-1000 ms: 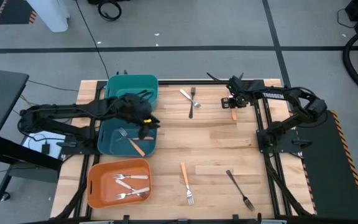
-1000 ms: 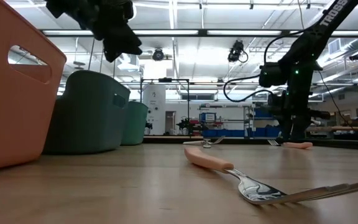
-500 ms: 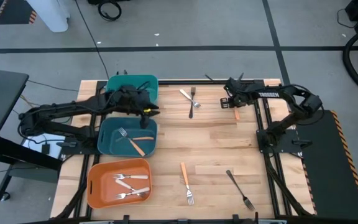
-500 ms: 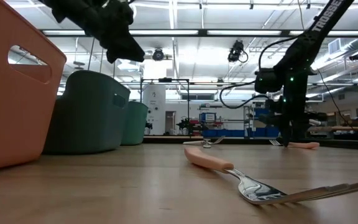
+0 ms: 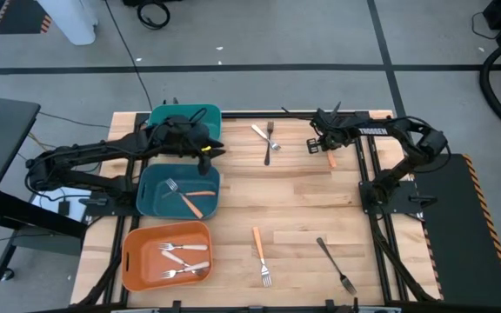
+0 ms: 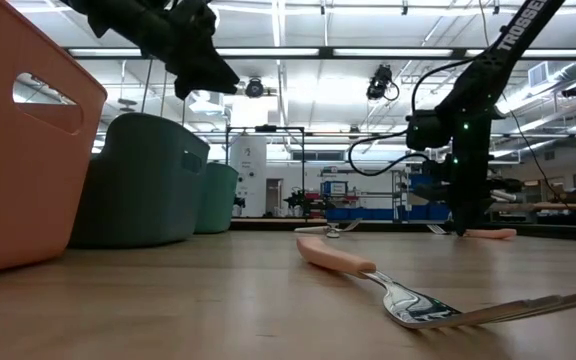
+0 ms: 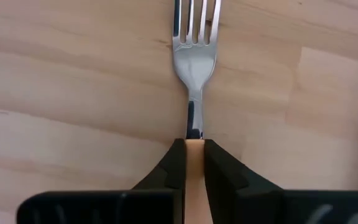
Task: Sort silverware by color (type)
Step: Put the orange fork into the blue bin
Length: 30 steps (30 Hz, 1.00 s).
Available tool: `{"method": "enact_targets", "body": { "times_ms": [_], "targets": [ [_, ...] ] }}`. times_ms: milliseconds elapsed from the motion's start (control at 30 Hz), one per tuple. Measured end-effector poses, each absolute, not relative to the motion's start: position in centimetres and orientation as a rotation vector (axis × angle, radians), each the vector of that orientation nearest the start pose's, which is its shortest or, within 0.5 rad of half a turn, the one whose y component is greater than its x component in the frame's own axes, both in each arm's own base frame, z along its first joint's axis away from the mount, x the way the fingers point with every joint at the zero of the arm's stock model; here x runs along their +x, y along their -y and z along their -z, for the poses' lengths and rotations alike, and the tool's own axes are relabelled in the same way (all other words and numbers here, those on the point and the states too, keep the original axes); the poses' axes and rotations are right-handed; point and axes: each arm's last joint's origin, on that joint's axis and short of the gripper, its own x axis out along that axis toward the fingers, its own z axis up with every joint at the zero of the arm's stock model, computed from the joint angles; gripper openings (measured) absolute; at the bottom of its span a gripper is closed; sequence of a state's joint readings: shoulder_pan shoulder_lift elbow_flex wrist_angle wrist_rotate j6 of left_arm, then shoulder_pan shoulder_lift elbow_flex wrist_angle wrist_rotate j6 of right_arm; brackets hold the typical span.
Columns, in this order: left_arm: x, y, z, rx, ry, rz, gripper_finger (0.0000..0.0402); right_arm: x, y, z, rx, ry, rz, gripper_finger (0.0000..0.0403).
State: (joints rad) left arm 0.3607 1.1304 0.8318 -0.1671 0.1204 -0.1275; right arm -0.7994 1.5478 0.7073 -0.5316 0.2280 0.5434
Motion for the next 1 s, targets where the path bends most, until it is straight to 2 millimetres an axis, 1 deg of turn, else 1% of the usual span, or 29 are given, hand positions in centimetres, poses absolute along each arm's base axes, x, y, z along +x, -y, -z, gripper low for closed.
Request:
{"method": "enact_targets", "body": {
  "times_ms": [133,200,267,400,500,600,667,767,867,1000],
  "targets": [
    [23.1,-8.3,-28.5,-0.252,-0.429,-0.268,0.0127,16.5,17.8,-13.3,0.843,-1.134,1.149,0.0036],
    [23.1,-8.3,-28.5,-0.293,-0.423,-0.277,0.0127,16.8,17.9,-13.9,0.862,-1.120,1.088,0.0036],
    [23.1,-8.4,-28.5,-0.340,-0.417,-0.288,0.0127,17.2,17.5,-14.7,0.901,-1.100,0.983,0.0036],
    [23.2,-8.4,-28.7,-0.444,-0.384,-0.308,0.0127,18.2,17.4,-18.0,0.888,-0.947,0.845,0.0036],
    [23.3,-8.4,-29.0,-0.567,-0.328,-0.325,0.0127,18.8,16.4,-20.5,0.864,-0.867,0.742,0.0036],
    [23.6,-8.5,-29.6,-0.706,-0.241,-0.335,0.0127,19.8,15.4,-23.4,0.800,-0.727,0.652,0.0036],
    [23.8,-8.6,-30.1,-0.788,-0.167,-0.339,0.0127,20.6,14.6,-24.9,0.765,-0.636,0.616,0.0036],
    [24.3,-8.8,-30.7,-0.841,-0.074,-0.317,0.0127,22.3,13.4,-27.1,0.733,-0.474,0.552,0.0036],
    [24.8,-9.0,-31.2,-0.841,0.011,-0.283,0.0127,24.1,12.3,-28.4,0.713,-0.369,0.493,0.0036],
    [25.8,-9.4,-30.5,-0.881,0.018,-0.287,0.0127,26.5,10.9,-30.1,0.680,-0.293,0.435,0.0036]
  ]
}}
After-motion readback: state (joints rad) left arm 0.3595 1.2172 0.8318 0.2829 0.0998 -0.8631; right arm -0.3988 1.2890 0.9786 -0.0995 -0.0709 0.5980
